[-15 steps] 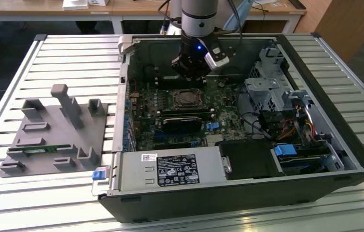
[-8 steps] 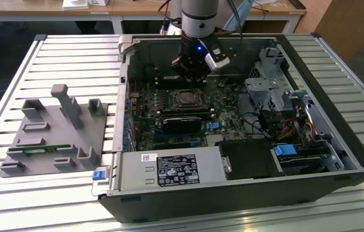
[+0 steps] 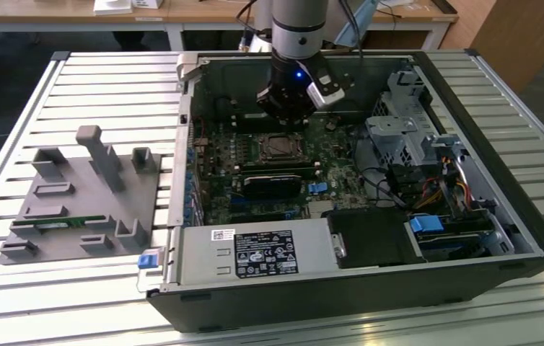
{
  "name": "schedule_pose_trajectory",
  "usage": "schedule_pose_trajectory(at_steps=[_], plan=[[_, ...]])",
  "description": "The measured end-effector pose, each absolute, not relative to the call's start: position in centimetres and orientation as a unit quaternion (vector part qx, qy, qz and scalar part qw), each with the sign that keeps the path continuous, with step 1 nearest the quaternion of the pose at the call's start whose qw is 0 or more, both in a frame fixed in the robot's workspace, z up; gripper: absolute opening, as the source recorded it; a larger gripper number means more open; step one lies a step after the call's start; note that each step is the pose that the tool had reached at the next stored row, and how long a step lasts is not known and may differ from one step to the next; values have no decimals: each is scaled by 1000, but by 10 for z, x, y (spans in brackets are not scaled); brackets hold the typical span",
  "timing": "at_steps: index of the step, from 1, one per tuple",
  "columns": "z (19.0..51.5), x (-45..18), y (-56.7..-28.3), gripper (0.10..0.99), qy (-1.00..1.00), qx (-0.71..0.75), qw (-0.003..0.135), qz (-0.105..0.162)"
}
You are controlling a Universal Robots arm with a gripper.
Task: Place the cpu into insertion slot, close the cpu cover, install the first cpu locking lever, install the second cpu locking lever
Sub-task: 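Install the second cpu locking lever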
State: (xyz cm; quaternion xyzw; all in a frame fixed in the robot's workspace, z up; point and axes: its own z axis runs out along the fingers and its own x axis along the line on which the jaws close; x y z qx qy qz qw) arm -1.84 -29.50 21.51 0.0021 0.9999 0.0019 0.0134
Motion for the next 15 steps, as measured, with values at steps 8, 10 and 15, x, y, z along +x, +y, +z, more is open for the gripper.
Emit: schedule_pose_trajectory(at_steps=[8,10,15], plan=[[227,-18,-295,118,1000,2,13,2],[233,-18,-295,118,1000,2,13,2],[234,-18,-296,118,1000,2,13,2]])
